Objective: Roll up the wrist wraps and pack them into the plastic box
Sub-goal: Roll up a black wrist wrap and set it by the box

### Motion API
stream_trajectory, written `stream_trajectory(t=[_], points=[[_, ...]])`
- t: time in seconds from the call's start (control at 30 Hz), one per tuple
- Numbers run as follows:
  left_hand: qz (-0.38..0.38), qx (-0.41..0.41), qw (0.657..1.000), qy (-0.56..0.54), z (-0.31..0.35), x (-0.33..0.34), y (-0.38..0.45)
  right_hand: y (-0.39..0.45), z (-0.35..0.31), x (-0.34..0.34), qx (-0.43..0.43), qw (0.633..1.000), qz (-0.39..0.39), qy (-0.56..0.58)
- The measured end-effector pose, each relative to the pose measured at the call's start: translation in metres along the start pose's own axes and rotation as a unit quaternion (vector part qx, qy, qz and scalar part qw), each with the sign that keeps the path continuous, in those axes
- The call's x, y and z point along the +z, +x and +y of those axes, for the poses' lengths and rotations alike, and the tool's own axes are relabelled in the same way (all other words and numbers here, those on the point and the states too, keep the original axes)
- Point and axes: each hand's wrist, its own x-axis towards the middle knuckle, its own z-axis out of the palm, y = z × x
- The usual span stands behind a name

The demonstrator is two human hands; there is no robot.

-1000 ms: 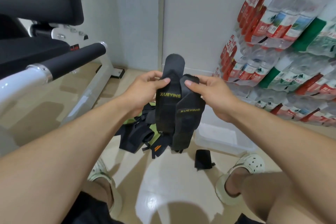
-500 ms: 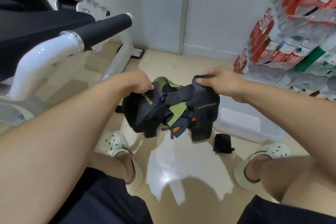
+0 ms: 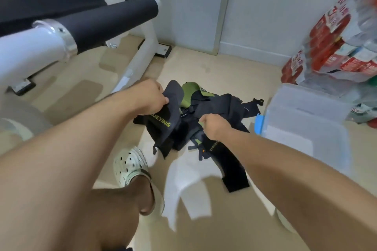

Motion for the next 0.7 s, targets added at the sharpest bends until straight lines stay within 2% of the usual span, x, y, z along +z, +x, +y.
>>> stream_trajectory(t=[0.17,0.3,0.4,0.47,0.5,0.57,0.6,0.7], points=[[0.043,0.01,0.998,-0.04,-0.015,0.007,0.023,0.043,0.001,0.061,-0.045,0.998,-0.011,-0.05],[0.05,0.01,0.998,-0.024,-0.025,0.01,0.031,0.061,-0.004,0.084,-0.025,0.996,0.019,-0.086],[0.066,-0.002,0.997,-0.033,-0.033,0.008,0.033,0.068,-0.009,0.077,0.005,0.997,0.072,-0.023],[0.09,-0.009,0.994,-0.053,-0.038,0.004,0.034,0.069,-0.02,0.06,0.031,0.986,0.125,0.102],[0.101,-0.015,0.993,-0.065,-0.039,0.002,0.034,0.069,-0.027,0.046,0.054,0.967,0.138,0.207],[0.121,-0.022,0.988,-0.089,-0.041,-0.002,0.032,0.068,-0.041,0.013,0.105,0.89,0.134,0.423],[0.13,-0.02,0.987,-0.095,-0.041,-0.004,0.032,0.064,-0.047,-0.007,0.117,0.853,0.118,0.495],[0.146,-0.015,0.984,-0.097,-0.036,-0.01,0.026,0.039,-0.055,-0.071,0.105,0.785,0.088,0.604]])
